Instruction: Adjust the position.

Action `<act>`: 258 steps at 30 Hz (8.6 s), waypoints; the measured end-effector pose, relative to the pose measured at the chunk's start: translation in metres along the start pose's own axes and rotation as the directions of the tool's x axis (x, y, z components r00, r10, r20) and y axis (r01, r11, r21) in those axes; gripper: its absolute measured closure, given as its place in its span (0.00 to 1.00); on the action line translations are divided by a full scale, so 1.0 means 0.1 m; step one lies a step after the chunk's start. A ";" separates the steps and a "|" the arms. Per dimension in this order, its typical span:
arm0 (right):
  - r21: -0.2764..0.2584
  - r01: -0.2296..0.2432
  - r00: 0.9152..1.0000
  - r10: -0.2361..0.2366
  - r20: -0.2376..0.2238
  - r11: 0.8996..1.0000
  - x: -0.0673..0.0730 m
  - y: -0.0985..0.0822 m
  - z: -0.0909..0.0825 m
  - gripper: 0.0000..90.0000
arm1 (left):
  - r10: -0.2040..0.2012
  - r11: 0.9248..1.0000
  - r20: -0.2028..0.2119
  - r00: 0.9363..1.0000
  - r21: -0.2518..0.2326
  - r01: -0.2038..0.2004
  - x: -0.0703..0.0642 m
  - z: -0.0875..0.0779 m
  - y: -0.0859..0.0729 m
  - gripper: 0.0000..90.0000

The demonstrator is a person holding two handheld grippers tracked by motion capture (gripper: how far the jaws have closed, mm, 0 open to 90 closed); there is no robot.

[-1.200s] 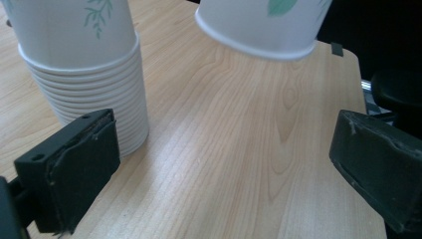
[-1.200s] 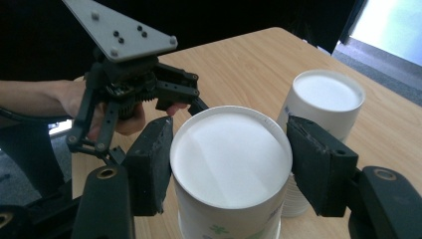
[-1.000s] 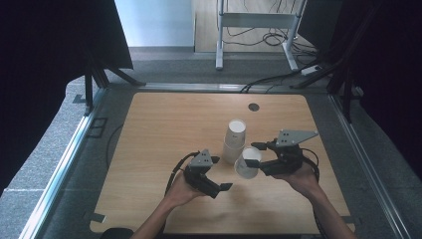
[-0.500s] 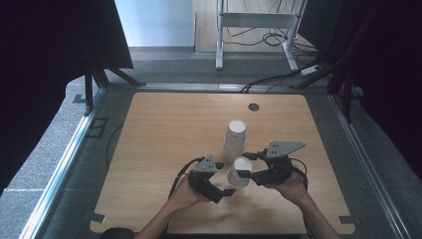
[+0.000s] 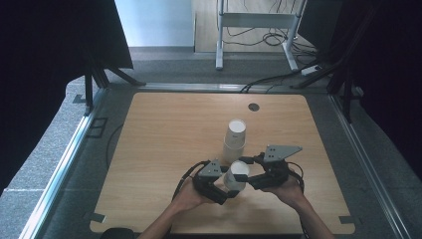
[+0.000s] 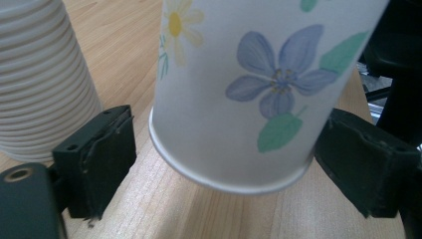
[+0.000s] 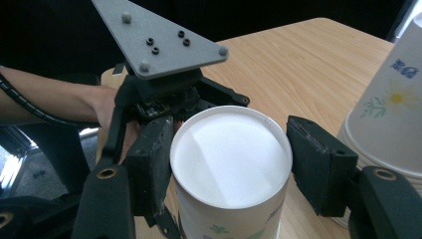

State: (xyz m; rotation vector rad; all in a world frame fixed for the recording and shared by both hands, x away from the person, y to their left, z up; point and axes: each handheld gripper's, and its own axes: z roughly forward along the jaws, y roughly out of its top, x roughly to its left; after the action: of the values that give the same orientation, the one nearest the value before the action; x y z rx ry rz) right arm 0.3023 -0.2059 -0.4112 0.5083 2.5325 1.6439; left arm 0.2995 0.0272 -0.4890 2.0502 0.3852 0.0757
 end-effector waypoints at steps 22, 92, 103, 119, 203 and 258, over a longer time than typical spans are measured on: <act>0.007 0.018 1.000 -0.018 -0.005 1.000 0.04 0.01 0.03 0.41 | -0.002 1.000 0.030 1.000 -0.020 0.002 -0.01 0.03 -0.02 0.23; 0.538 0.267 0.961 -0.264 -0.085 0.800 0.10 0.17 0.41 0.27 | 0.182 0.904 0.044 0.982 0.386 -0.184 -0.01 -0.01 0.35 0.41; 0.554 0.275 0.959 -0.265 -0.100 0.786 0.12 0.19 0.44 0.40 | 0.189 0.898 0.049 0.981 0.395 -0.193 -0.01 0.00 0.34 0.41; 0.452 0.220 0.976 -0.200 -0.092 0.865 0.04 0.18 0.24 0.40 | 0.107 0.962 0.050 0.993 0.246 -0.116 0.07 -0.17 0.36 0.16; -0.013 -0.012 0.986 0.010 -0.169 1.000 -0.21 -0.29 -0.04 0.34 | 0.075 0.987 0.112 0.991 -0.148 -0.058 0.06 -0.45 0.23 0.46; 0.643 0.351 0.936 -0.280 -0.214 0.681 0.01 0.08 0.46 0.34 | 0.204 0.937 0.102 0.974 0.267 -0.225 0.02 -0.26 0.50 0.46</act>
State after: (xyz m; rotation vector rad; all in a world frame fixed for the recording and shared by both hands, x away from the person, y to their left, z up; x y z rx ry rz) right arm 0.3148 -0.1624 -0.4230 -0.0072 3.0249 0.5999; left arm 0.3075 0.0271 -0.4332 2.3601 0.1287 0.0832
